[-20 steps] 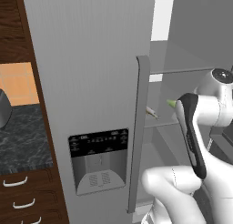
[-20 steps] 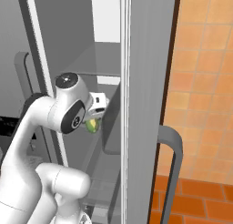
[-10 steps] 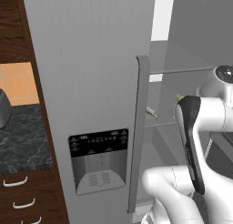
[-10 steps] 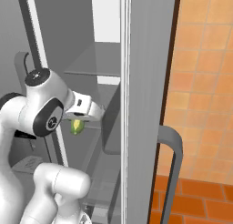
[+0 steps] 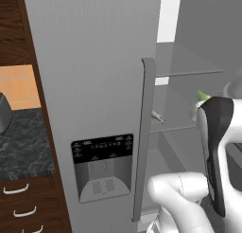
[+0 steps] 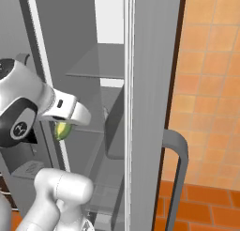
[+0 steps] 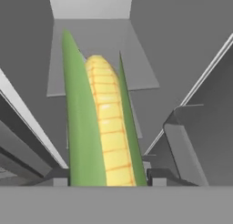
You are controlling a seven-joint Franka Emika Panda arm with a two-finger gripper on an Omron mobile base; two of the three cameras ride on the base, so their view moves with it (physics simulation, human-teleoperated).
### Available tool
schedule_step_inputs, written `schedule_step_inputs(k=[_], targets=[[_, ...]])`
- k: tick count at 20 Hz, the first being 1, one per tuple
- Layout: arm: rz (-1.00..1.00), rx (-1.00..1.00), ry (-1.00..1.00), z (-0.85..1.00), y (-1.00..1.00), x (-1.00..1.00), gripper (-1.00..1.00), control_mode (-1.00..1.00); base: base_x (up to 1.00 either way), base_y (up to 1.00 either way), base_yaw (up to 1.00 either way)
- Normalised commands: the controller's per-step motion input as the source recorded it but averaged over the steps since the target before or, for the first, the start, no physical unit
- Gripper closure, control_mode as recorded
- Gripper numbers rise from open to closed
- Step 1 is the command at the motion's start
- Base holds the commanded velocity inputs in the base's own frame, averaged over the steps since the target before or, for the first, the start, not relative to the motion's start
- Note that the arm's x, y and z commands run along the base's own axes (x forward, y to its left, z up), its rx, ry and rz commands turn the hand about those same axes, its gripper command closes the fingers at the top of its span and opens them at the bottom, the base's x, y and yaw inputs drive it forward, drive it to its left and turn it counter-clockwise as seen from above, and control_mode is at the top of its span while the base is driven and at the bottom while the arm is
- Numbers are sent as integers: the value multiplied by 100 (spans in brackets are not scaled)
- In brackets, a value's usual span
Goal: Place one corn and one fish in each tupperware on the nearby counter, to pack two identical lunches.
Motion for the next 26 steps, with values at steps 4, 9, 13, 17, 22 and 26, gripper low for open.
schedule_step_inputs(k=[4,9,13,17,22,26], targets=[[0,3,-7,65,8,-80,100,-100,0,0,0],[0,0,-2,14,5,-19,100,100,-53,55,0],[0,0,0,0,0,0,100,100,-35,100,0],[0,0,0,0,0,0,100,100,-8,100,0],[0,0,0,0,0,0,100,100,-1,100,0],[0,0,0,0,0,0,100,100,-3,100,0]])
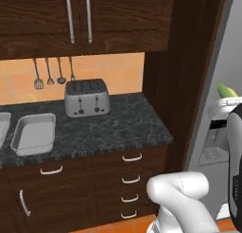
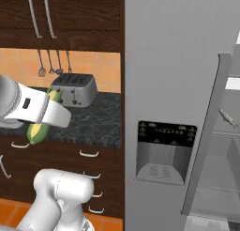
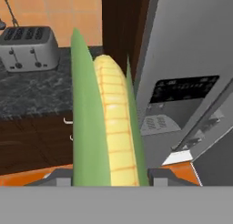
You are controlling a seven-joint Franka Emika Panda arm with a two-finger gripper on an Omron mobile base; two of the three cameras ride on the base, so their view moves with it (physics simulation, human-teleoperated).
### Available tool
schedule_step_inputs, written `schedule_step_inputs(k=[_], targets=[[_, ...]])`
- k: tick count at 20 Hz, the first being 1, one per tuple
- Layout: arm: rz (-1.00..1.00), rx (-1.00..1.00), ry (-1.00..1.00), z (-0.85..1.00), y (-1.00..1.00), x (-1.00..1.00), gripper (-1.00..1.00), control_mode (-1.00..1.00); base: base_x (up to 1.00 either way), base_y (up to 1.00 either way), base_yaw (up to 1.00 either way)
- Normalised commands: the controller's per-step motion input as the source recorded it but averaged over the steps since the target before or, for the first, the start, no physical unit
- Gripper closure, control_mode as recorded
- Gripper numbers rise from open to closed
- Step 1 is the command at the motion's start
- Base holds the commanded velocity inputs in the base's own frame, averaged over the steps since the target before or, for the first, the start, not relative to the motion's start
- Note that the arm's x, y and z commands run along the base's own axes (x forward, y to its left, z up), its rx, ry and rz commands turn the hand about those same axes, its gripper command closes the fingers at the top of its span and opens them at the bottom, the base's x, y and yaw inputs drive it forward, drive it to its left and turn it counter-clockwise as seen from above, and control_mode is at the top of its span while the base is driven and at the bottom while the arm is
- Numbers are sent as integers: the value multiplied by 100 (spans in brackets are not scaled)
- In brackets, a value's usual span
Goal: Place one corn and one fish in each tupperware on the nearby counter, to pack two identical lunches.
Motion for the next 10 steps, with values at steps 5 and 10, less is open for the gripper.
schedule_step_inputs(k=[5,10], targets=[[0,0,0,0,0,0,100,100,0,100,0],[0,0,0,0,0,0,100,100,1,100,0]])
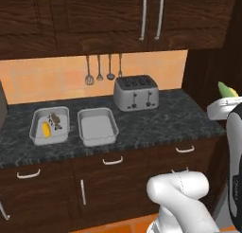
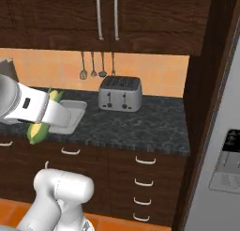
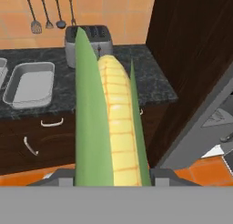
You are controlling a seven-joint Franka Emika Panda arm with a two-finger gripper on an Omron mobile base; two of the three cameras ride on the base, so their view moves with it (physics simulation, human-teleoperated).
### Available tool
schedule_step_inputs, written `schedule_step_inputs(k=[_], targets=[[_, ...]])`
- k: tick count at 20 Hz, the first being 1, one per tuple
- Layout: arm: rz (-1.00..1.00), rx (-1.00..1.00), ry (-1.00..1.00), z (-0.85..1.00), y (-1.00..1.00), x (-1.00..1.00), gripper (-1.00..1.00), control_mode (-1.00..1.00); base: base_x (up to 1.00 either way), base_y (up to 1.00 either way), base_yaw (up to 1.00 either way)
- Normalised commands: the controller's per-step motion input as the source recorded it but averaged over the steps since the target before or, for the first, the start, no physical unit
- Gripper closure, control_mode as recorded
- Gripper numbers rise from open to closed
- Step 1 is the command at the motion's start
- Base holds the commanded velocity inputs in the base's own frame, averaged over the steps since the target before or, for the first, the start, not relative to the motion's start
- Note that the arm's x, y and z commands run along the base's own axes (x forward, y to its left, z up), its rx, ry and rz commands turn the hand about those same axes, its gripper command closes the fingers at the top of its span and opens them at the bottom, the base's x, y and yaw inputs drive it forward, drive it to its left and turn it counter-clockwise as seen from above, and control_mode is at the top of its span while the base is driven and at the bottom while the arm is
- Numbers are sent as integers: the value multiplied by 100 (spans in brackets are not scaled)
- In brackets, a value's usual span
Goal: Place one corn and one fish in each tupperware on the nearby counter, to pack two identical lunches.
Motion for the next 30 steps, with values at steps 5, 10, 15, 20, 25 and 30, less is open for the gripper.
schedule_step_inputs(k=[5,10,15,20,25,30], targets=[[0,0,0,0,0,0,100,100,33,100,0],[0,0,0,0,0,0,100,100,48,72,0],[0,0,0,0,0,0,100,100,64,-3,3],[0,0,0,0,0,0,100,100,82,-1,3],[7,-2,3,-34,0,23,100,-100,28,-2,3],[18,-3,-5,-100,-2,41,100,-100,0,0,0]])
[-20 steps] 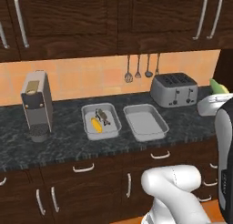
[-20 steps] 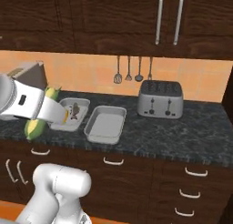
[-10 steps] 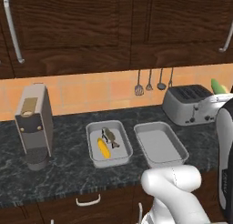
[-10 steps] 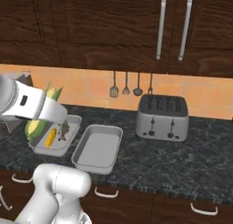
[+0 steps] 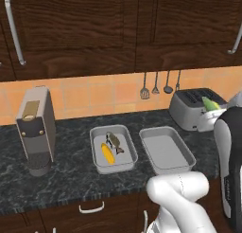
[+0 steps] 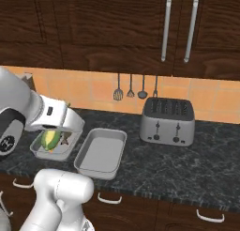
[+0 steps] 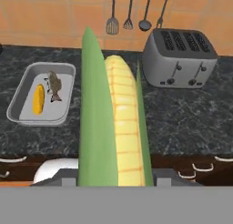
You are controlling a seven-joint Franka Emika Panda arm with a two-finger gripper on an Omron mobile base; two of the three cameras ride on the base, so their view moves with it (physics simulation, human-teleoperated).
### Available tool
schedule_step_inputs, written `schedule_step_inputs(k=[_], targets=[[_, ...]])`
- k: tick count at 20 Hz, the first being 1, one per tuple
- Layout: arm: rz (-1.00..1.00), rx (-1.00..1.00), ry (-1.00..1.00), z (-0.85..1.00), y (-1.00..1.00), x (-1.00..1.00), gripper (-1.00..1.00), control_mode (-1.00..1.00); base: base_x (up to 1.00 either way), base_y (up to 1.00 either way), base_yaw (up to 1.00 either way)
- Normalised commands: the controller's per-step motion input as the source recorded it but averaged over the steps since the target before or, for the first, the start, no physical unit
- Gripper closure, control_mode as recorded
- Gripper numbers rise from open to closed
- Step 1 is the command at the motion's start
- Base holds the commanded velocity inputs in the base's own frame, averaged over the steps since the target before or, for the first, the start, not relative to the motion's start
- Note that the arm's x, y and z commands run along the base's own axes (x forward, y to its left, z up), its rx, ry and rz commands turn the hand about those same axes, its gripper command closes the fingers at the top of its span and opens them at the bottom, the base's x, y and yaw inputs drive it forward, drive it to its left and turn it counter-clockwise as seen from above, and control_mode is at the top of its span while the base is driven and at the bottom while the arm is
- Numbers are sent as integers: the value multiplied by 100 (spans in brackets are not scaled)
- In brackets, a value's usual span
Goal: Place one corn and one fish in each tupperware on the nearby counter, to pack two identical lunches.
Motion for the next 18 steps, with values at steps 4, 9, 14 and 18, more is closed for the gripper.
schedule_step_inputs(k=[4,9,14,18], targets=[[14,0,-21,-98,0,50,100,-100,0,0,0],[0,0,11,-57,0,99,100,-100,0,0,0],[0,0,9,-60,0,64,100,-100,0,0,0],[2,0,15,-49,-6,52,100,-100,0,0,0]])
